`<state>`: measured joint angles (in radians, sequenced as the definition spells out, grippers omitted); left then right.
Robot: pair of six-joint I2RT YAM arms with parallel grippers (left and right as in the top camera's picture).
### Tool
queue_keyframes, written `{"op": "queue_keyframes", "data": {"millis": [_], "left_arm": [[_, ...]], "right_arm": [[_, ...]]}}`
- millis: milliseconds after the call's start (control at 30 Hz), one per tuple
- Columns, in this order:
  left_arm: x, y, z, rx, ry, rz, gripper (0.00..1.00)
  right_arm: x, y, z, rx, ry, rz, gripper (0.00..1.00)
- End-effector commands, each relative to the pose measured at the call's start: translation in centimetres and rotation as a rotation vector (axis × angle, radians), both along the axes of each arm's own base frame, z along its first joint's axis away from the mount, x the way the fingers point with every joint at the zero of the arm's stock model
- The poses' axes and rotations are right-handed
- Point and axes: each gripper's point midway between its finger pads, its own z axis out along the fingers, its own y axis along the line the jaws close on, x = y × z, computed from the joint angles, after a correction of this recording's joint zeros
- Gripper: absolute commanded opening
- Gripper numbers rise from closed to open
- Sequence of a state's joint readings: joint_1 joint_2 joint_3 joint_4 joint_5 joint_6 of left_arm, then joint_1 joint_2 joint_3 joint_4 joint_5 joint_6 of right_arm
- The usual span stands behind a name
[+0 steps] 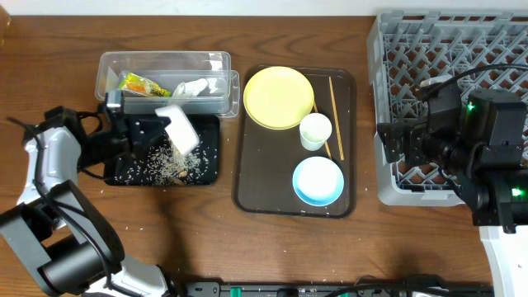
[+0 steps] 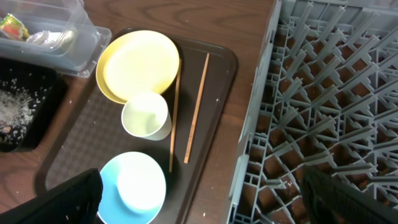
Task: Sort waste into correct bins and load items into the dishwasher rack
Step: 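Tip the pink bowl over the black tray to dump the rice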
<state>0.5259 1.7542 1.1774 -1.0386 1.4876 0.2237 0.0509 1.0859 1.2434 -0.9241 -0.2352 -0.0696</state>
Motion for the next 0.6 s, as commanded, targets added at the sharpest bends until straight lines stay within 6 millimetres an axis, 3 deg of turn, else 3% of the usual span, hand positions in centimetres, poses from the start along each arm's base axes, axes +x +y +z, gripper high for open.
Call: {"op": "queue_keyframes", "data": {"millis": [0, 167, 567], "left_arm": [[0.1, 1.3, 1.5, -0.100, 0.003, 0.056, 0.06], [0.1, 2.6, 1.5, -0.106, 0.010, 0.096, 0.06], [0.1, 2.9, 1.5, -0.164, 0.104, 0.114, 0.06]], "right_arm": [[0.0, 0.2, 0.6, 0.002, -0.012, 0.006, 0.99], [0.0, 0.2, 0.6, 0.003, -0.012, 0.006, 0.99], [0.0, 0.2, 0.6, 0.002, -0.013, 0.006, 0.99]]}}
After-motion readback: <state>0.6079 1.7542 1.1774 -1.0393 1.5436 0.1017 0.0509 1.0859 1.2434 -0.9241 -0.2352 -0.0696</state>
